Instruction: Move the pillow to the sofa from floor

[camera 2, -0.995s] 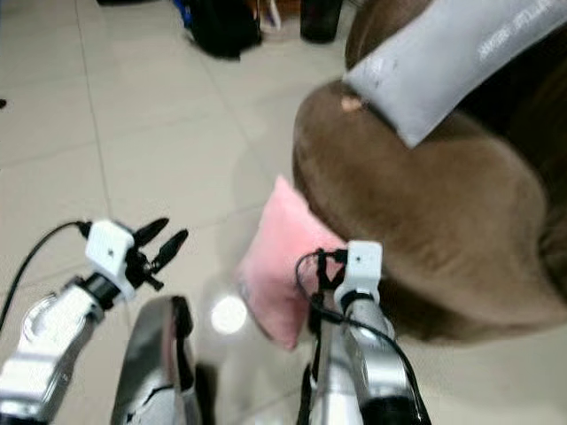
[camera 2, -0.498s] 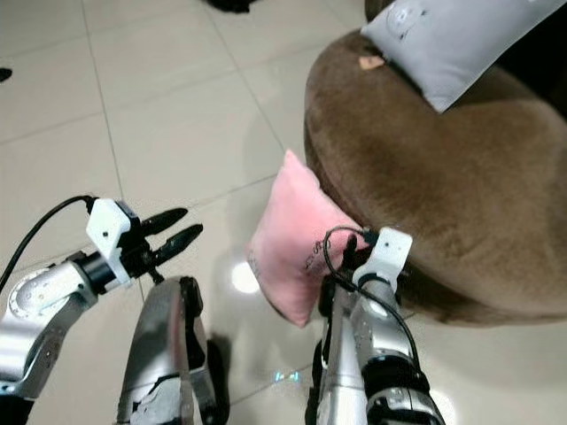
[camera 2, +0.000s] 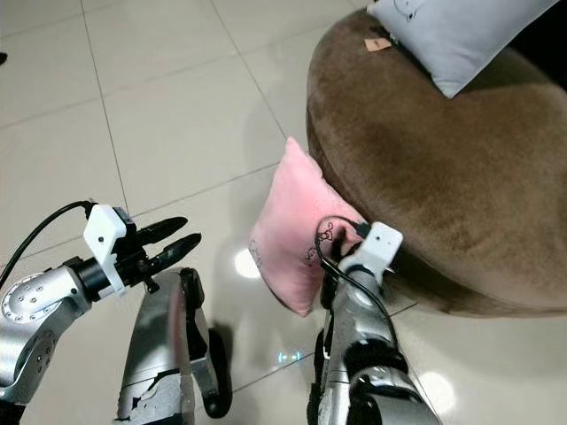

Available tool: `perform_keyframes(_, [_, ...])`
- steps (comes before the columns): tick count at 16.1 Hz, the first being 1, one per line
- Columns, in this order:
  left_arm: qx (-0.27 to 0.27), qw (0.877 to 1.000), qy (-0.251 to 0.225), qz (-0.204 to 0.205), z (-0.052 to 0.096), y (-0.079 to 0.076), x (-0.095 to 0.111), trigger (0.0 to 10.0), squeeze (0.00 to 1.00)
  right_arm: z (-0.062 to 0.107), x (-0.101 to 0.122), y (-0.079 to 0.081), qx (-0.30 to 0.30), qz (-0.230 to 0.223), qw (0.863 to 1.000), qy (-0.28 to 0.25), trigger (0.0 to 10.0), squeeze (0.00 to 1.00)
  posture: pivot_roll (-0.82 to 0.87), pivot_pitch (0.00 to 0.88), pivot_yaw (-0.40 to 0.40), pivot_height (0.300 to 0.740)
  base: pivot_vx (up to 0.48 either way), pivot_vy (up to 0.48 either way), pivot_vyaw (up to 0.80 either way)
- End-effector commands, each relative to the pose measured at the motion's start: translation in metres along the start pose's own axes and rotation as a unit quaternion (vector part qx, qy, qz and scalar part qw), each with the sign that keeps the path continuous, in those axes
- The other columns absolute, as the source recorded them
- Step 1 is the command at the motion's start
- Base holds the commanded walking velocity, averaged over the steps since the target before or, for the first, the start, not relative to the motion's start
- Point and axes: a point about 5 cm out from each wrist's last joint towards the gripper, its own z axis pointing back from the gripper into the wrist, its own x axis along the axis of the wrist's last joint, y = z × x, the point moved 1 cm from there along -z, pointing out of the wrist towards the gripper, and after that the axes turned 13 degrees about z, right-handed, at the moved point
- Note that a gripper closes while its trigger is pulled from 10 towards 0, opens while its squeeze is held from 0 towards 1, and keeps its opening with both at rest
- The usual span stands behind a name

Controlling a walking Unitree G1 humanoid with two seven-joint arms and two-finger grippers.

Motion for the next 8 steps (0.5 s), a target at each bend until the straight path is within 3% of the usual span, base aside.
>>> perform_keyframes(1, [0.006, 1.000, 0.011, 0.006, 0.004, 0.004, -0.005, 10.0, 0.00, 0.002, -0.008, -0.001, -0.002, -0.033, 0.999, 0.013, 10.0, 0.00, 0.26, 0.336, 0.083, 0.491, 0.000, 0.000, 0.00])
perform_keyframes(4, [0.007, 1.000, 0.012, 0.005, 0.004, 0.005, -0.004, 10.0, 0.00, 0.000, 0.000, 0.007, 0.016, -0.056, 0.998, -0.008, 10.0, 0.00, 0.26, 0.337, 0.085, 0.491, 0.000, 0.000, 0.00])
perform_keyframes(8, [0.000, 1.000, 0.013, 0.004, 0.006, 0.005, -0.003, 10.0, 0.00, 0.000, 0.002, 0.018, 0.019, -0.020, 0.999, -0.020, 10.0, 0.00, 0.27, 0.339, 0.089, 0.491, 0.000, 0.000, 0.00])
